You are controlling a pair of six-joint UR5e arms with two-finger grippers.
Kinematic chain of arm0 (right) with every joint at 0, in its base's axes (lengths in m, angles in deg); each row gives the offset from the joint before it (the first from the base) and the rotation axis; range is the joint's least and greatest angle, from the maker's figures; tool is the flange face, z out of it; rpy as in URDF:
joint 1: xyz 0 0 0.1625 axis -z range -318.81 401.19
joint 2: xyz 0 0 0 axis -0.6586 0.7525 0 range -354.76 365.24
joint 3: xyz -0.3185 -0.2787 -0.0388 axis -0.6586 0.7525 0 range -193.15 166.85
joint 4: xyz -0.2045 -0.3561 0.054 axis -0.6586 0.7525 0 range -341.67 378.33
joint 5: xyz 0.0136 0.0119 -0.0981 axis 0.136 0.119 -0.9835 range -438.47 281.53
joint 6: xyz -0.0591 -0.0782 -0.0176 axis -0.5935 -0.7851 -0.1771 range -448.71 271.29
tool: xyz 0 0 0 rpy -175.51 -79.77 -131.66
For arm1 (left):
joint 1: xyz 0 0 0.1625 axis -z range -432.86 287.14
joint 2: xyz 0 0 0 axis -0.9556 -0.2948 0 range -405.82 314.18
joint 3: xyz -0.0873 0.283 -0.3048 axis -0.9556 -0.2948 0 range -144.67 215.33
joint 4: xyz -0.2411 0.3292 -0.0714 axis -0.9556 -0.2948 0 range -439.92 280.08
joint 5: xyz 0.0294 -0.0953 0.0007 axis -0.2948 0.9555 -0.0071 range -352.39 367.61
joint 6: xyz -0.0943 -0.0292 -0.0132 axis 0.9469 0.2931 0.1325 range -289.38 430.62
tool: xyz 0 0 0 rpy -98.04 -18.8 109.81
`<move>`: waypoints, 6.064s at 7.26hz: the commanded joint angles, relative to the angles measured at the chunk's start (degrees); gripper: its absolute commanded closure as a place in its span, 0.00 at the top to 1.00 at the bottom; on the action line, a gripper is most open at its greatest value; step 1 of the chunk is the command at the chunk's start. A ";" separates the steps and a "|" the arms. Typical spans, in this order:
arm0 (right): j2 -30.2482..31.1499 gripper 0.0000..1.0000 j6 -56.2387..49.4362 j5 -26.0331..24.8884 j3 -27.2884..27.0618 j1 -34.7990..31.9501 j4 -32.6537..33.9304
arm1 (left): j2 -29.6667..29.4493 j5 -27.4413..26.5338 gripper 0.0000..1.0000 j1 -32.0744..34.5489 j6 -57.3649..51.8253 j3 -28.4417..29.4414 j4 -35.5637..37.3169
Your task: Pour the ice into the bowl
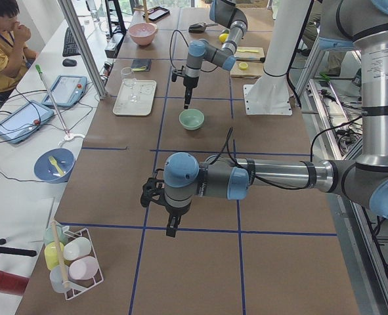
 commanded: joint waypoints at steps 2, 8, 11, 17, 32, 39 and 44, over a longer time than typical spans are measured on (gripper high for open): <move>15.67 1.00 -15.80 12.47 -21.93 -12.70 11.37 | -1.62 -0.25 1.00 -0.09 0.52 -0.40 -5.27; 44.88 1.00 -72.55 29.99 -24.81 -44.24 11.46 | -6.62 1.67 1.00 -0.96 11.33 6.28 -42.47; 57.37 1.00 -78.16 31.42 -26.02 -53.16 10.32 | -1.30 -6.85 1.00 -11.02 28.08 4.53 -62.19; 60.75 1.00 -78.44 31.33 -28.67 -53.62 10.32 | 14.54 -40.62 1.00 -46.08 61.30 -1.37 -70.61; 63.65 1.00 -78.44 31.24 -30.78 -53.71 9.53 | 3.83 -60.98 0.90 -61.26 68.82 13.14 -71.22; 63.56 1.00 -78.53 31.24 -30.78 -53.97 9.53 | 2.69 -60.90 0.48 -59.15 69.43 13.49 -71.23; 63.65 1.00 -78.53 31.33 -31.13 -54.58 9.53 | 2.34 -60.72 0.00 -54.69 40.80 7.27 -71.32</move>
